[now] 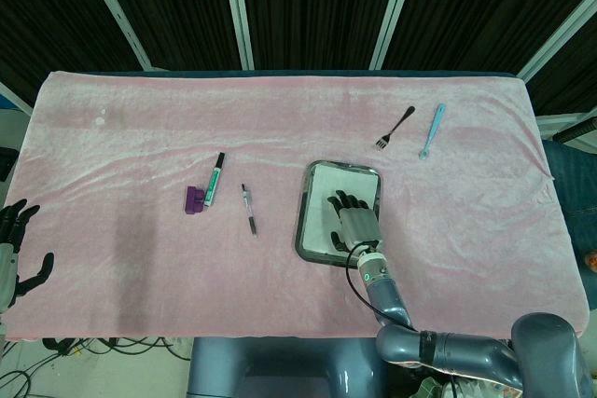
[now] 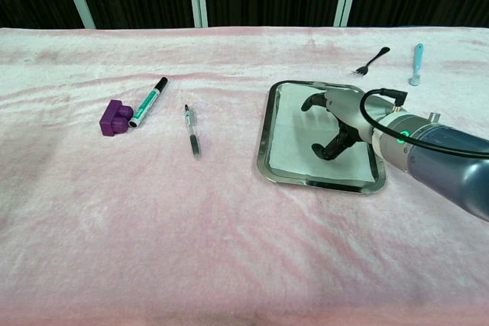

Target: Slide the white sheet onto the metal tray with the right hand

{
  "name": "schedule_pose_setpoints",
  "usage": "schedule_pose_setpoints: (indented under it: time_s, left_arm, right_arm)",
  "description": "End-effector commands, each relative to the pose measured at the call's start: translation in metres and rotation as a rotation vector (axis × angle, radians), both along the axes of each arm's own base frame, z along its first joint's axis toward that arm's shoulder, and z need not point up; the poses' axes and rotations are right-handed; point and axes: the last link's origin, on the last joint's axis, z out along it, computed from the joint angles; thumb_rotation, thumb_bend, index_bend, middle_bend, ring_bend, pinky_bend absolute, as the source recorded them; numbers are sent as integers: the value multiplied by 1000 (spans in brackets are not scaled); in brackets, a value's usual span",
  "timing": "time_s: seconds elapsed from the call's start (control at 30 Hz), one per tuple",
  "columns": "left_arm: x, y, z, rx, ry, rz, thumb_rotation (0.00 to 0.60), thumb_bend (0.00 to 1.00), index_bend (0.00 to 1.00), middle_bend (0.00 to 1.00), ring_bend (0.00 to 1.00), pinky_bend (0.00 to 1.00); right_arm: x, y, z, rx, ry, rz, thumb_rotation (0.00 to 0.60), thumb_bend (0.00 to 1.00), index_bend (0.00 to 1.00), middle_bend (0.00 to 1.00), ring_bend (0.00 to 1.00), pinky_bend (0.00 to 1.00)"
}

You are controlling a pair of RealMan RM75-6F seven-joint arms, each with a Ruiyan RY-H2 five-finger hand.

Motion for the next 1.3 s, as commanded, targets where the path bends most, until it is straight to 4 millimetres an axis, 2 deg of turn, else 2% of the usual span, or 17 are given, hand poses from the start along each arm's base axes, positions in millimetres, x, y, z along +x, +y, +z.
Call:
schedule_pose_setpoints:
  time_s: [0.03,0.5,1.3]
  left_arm:
    - [0,0,0,-1,0,0,600,405,114,33,0,0]
    - [0,0,0,-4,1,2,600,405,115,33,0,0]
    - [0,0,-1,-3,1,1,600,406,119,32,0,0]
  right_arm:
    - [0,0,-3,-1,22,18,600,383,194,58,96,166]
    - [-4,3,-11,39,105,47,600,374,306,75,95,166]
    - [0,10,-14,58,89,45,600,374,307,85,96,166]
